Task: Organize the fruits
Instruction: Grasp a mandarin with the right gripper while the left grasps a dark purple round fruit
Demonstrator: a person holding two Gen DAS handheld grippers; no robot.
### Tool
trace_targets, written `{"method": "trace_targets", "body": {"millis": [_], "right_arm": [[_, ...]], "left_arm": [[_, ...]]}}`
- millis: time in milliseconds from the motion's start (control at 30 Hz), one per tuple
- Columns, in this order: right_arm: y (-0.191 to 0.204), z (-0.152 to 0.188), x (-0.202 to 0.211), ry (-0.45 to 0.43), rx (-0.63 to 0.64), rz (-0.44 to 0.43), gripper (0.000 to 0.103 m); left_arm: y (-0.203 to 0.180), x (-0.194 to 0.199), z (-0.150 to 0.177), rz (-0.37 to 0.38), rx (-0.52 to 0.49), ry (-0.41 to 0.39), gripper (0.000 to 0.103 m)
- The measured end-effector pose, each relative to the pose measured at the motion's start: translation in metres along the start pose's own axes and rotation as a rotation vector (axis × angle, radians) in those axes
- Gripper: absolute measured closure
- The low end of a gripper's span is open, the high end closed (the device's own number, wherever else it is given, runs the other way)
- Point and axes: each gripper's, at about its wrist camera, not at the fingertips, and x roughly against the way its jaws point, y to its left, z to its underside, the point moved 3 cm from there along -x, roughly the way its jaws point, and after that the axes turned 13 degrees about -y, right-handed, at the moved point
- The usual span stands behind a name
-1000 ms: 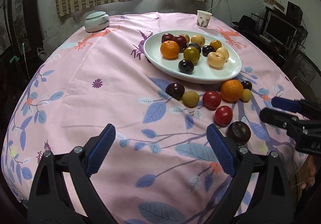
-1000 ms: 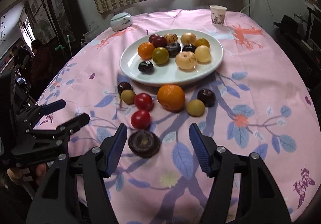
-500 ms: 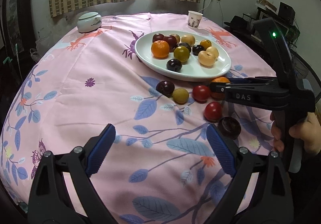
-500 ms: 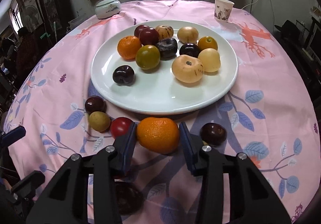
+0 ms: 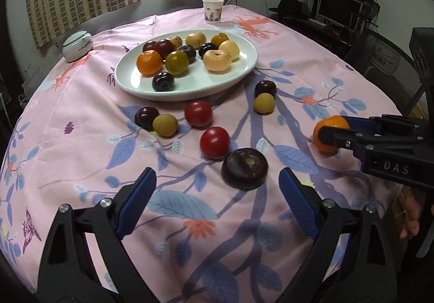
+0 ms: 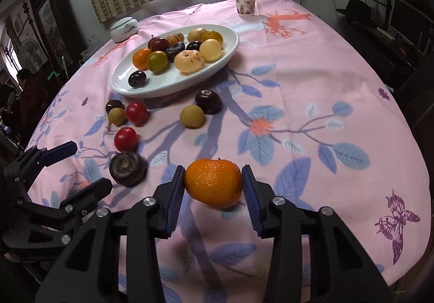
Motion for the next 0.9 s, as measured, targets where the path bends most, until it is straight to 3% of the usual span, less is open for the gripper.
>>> {"method": "trace_targets", "body": {"millis": [100, 167, 233, 300, 433, 667, 900], "right_arm": [[-0.006, 0.005, 0.004, -0.005, -0.012, -0.008, 0.060], [-0.008, 0.008, 0.006, -0.008, -0.017, -0.016, 0.059], [-0.009, 0.010, 0.008, -0.014, -0.023, -0.023, 0.059], [-0.010, 0.011, 0.010, -0.018, -0.028, -0.028, 0.059], [-0.012, 0.014, 0.011, -0.021, -0.030, -0.040, 0.059], [-0.004, 0.021, -0.001, 0.021, -0.015, -0.072, 0.058], [0.007, 0.017, 0.007, 0.001, 0.008, -0.051, 0.059]], "left_arm": [[-0.005, -0.008, -0.003, 0.005, 0.005, -0.001, 0.012], [-0.006, -0.015, -0.004, 0.027, 0.015, 0.012, 0.026], [-0.010, -0.025, -0.001, 0.057, 0.019, 0.050, 0.052], [-0.012, -0.037, 0.006, 0.085, 0.033, 0.100, 0.058], [-0.022, -0.039, 0.008, 0.055, -0.027, 0.063, 0.057], [-0.018, -0.034, 0.008, 0.068, 0.000, 0.060, 0.060], [-0.003, -0.008, 0.000, 0.077, 0.034, 0.009, 0.060]]}}
